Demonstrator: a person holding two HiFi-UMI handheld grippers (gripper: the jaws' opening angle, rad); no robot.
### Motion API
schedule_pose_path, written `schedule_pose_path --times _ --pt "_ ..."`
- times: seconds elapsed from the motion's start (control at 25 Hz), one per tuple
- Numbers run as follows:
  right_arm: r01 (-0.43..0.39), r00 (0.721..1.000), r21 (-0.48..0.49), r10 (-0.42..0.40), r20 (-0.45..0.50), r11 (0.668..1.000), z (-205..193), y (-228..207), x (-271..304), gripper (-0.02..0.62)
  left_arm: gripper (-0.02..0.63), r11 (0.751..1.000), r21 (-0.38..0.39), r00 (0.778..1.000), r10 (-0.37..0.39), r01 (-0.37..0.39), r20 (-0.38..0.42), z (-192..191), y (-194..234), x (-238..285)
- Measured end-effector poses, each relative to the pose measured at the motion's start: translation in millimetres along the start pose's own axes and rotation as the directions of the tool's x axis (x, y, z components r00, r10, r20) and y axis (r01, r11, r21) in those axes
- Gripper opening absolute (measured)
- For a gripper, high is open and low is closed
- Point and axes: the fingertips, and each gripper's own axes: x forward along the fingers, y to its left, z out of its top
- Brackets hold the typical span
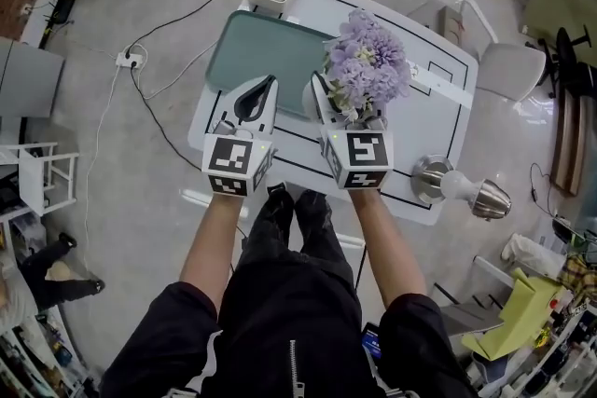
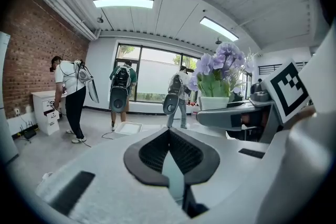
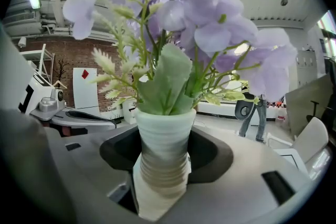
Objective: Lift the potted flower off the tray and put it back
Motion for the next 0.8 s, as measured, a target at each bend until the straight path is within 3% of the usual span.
schedule_pose_path --times 0.8 --pt "-0.09 0.996 -0.047 0.091 0.02 0.995 -17 27 108 0.244 0.005 0.984 -0.025 0.985 0.174 -0.174 -0.011 -20 94 -7"
